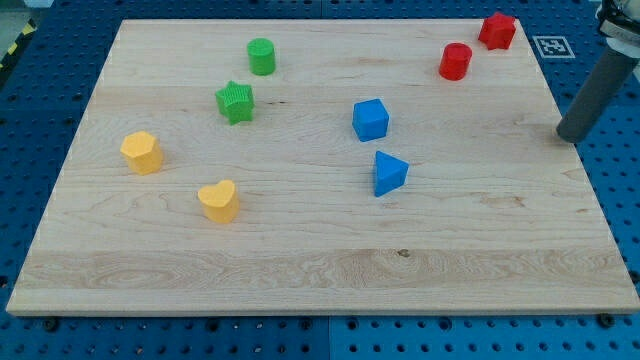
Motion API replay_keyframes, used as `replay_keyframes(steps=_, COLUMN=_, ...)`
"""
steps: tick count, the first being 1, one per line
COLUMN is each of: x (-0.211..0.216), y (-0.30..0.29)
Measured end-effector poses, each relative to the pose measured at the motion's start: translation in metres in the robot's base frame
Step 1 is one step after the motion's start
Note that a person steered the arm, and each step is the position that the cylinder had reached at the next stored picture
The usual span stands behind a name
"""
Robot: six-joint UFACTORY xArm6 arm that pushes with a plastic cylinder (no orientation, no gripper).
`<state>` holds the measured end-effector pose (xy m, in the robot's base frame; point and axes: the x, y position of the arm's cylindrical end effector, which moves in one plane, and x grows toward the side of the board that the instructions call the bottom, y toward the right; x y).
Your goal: Move your arm to the top right of the blue triangle
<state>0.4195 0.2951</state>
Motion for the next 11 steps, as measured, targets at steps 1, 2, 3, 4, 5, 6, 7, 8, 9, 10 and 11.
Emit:
replay_keyframes(steps=1, x=0.0, y=0.0)
replay_keyframes(steps=2, x=0.0, y=0.0)
replay_keyframes(steps=3, x=0.0, y=0.0)
replay_keyframes(steps=4, x=0.0, y=0.002)
replay_keyframes(steps=5, x=0.0, y=0.002)
replay_keyframes(steps=6, x=0.006, y=-0.011)
replay_keyframes(steps=7, x=0.032, y=-0.034)
replay_keyframes(steps=8, x=0.054, y=-0.085)
replay_keyframes(steps=9, x=0.054, y=-0.085)
replay_keyframes(steps=10, x=0.045, y=-0.088)
replay_keyframes(steps=11, x=0.034, y=-0.126)
